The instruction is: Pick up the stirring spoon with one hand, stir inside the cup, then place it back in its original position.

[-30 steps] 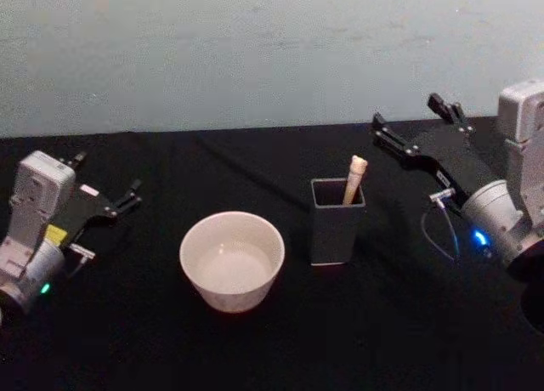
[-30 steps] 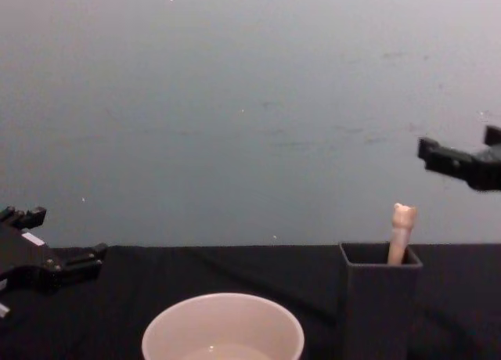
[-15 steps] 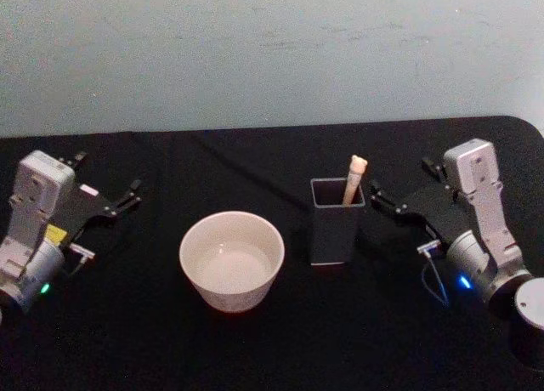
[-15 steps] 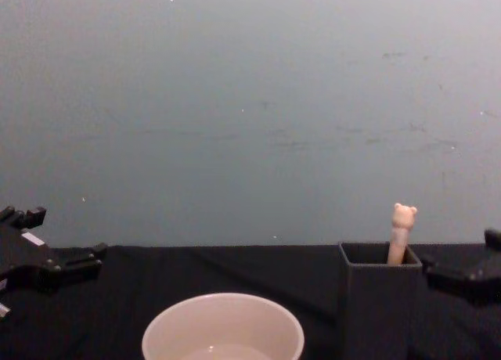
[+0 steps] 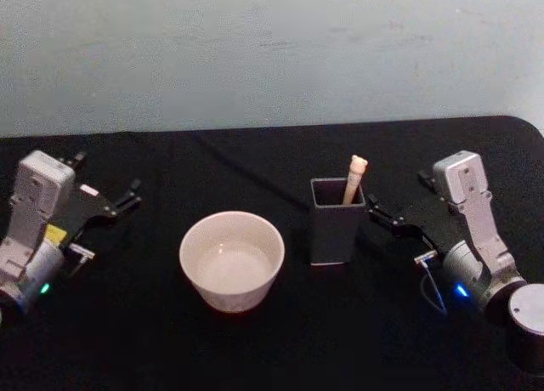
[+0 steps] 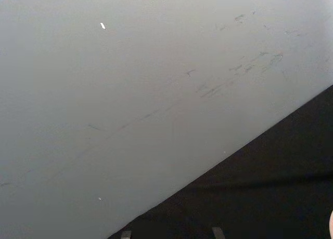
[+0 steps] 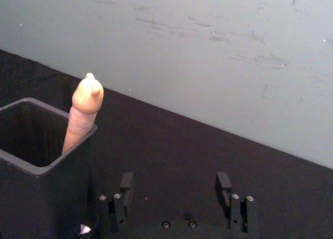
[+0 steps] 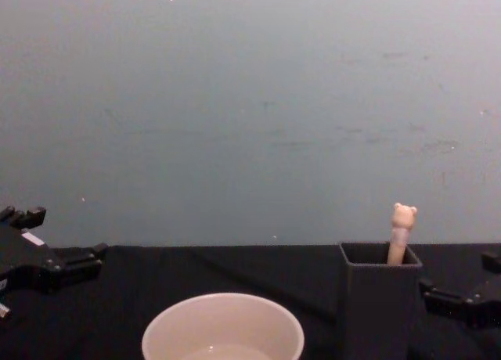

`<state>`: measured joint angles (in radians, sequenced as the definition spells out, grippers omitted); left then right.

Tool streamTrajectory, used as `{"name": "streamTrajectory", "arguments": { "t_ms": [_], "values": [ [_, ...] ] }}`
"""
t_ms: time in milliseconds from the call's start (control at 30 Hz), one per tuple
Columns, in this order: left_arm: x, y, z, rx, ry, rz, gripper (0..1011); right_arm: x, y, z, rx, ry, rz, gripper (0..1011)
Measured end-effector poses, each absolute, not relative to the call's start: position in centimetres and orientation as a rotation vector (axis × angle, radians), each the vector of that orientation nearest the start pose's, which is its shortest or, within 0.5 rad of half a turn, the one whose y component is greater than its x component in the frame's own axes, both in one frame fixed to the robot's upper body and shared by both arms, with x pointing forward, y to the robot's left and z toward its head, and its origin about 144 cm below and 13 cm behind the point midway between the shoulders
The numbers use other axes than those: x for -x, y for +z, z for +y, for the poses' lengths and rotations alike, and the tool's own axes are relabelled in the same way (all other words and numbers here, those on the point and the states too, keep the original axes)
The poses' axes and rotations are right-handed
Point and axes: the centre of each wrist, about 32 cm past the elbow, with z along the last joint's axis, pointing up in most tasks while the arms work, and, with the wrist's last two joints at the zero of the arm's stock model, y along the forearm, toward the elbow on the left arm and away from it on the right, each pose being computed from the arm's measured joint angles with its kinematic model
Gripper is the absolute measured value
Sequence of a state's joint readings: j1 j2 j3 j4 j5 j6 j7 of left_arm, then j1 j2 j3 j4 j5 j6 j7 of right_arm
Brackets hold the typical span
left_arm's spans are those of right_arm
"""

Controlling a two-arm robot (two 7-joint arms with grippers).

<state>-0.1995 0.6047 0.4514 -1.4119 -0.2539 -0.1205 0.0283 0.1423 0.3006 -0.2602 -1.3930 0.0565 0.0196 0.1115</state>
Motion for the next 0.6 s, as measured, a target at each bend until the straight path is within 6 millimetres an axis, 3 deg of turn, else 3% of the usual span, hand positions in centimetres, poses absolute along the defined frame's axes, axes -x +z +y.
{"name": "streamTrajectory", "arguments": {
  "t_ms": [600],
  "values": [
    [-48.86, 113.98, 30.97, -0.304, 1.248, -0.285, 1001, -49.01, 112.59, -25.37, 0.289, -1.247, -0.122, 1002]
  ]
}}
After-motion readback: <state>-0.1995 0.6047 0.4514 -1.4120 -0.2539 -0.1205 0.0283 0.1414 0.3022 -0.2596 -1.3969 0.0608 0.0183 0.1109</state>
